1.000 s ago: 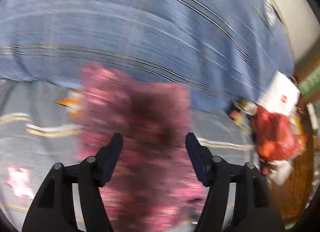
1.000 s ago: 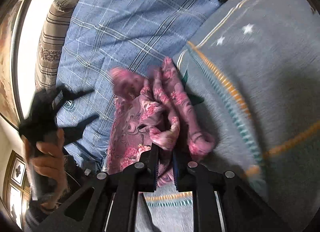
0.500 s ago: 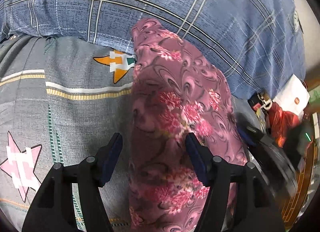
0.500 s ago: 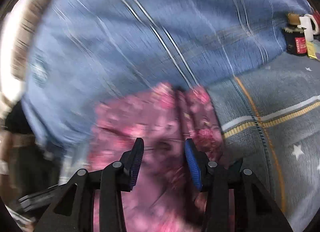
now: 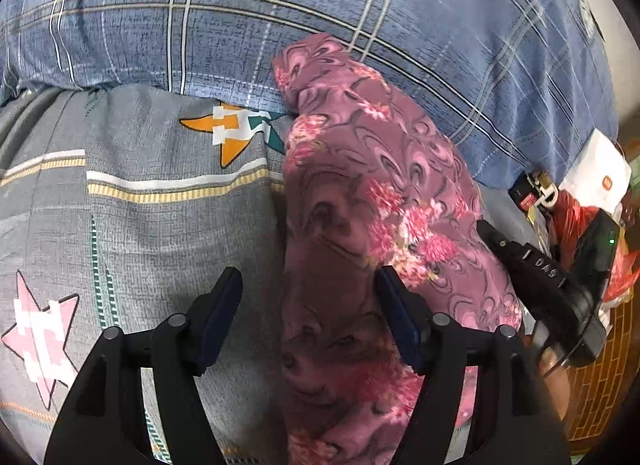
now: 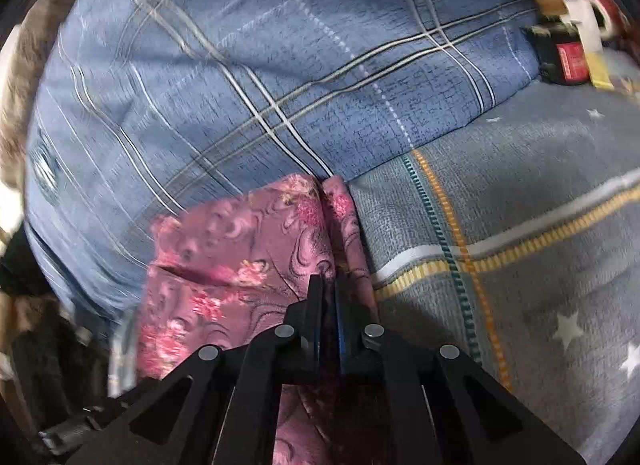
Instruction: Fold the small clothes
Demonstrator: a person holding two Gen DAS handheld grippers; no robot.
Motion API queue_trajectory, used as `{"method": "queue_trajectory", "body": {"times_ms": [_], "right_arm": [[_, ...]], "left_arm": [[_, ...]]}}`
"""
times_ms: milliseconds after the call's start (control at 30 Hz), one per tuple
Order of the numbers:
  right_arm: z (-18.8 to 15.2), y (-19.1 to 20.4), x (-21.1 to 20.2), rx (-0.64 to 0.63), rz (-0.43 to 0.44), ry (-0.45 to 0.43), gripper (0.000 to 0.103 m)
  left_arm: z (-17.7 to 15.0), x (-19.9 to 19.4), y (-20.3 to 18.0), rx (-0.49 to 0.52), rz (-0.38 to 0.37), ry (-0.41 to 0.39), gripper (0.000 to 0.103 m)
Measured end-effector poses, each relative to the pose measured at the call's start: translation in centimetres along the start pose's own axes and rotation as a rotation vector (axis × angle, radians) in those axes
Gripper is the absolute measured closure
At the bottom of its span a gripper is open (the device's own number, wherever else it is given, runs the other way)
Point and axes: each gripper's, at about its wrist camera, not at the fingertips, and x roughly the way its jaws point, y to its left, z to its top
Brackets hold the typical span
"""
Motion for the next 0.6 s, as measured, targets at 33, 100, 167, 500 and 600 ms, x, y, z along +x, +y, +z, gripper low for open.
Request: {"method": "queue_trajectory", "body": {"times_ms": [33,100,167,500,600], "right_arm": [[-0.1,-0.1,-0.9,0.012,0.016,-0.016,0.092],[-0.5,-0.3,-2.6,0.012,0.077,-0.019,0.091],[-1.5,-0.4,-3.9,-0.015,0.119,0.000,0.089],[-4.9,0.6,-8.1,-0.180,0.085,-0.021,0.099],[-4.8,0.4,-6.9,-0.207,0.002,0.014,0.099]], "left_arm": [[-0.1,-0.4,-0.4,0.022,0.016,-0.009,0.033],[-0.2,-0.9,-0.8,0.044,0.038,-0.020,0.034],[-0.6,-1.7,-0.7,0.055,0.042,-0.028,0.034],[-2.6,-3.0,-2.1,0.086,0.087,-0.039,0.034],[-3.5,-2.5,-1.9,0.086,0.099,-0.024,0.031]]}}
